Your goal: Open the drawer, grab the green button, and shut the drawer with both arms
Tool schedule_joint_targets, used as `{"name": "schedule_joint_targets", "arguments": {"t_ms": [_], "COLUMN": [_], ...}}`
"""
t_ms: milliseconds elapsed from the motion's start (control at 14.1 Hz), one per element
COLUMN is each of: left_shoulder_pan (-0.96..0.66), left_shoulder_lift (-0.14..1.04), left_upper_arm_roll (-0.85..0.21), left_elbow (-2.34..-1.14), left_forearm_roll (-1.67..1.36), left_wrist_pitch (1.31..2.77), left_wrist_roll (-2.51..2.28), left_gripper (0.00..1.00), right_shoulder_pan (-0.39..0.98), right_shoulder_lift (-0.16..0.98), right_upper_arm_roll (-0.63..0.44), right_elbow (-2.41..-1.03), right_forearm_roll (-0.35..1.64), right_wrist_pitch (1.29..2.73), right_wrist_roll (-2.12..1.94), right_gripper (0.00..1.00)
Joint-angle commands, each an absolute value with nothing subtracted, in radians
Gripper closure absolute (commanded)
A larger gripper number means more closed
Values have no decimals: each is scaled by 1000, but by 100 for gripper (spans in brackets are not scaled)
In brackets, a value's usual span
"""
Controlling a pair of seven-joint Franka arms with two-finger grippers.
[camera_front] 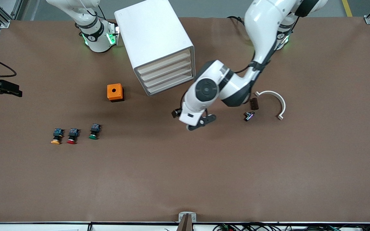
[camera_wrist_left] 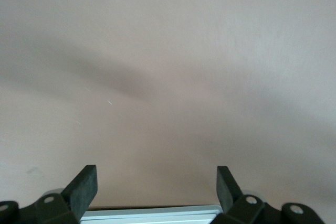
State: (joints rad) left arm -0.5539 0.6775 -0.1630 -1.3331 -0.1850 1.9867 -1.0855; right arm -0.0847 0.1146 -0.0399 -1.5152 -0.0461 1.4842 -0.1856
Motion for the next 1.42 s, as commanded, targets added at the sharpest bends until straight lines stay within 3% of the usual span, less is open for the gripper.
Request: {"name": "schedule_joint_targets", "arguments": {"t_ms": [0,142,497,781,1136,1349], "left_shoulder_pan": [-468,-389,-269,-189,-25,67], "left_shoulder_lift": [594,551,509,462,359,281], "left_upper_arm_roll": [-178,-178,-183,-183,-176,-176], "left_elbow": [-1359,-1359,-1356,-1358,-1361,-1428], "left_forearm_roll": [-167,-166,-169,-173,-164,-126], "left_wrist_pitch": [1855,1731,1717,1713,1539,1508], "left_wrist_roll": [-1091,-1089,-1089,-935,-386,-224], "left_gripper": [0,0,0,0,0,0], "right_shoulder_pan": [-100,-95,-94,-92,-86,-34], "right_shoulder_lift": [113,118,120,83,37,22], "right_upper_arm_roll": [-31,-29,-26,-26,-21,-37], "right_elbow": [-1525,-1523,-1352,-1353,-1377,-1381], "right_forearm_roll": [-23,-26,-25,-23,-23,-25], "right_wrist_pitch": [1485,1479,1332,1250,1243,1252], "right_wrist_roll": [-166,-167,-169,-164,14,-24], "right_gripper": [0,0,0,0,0,0]}}
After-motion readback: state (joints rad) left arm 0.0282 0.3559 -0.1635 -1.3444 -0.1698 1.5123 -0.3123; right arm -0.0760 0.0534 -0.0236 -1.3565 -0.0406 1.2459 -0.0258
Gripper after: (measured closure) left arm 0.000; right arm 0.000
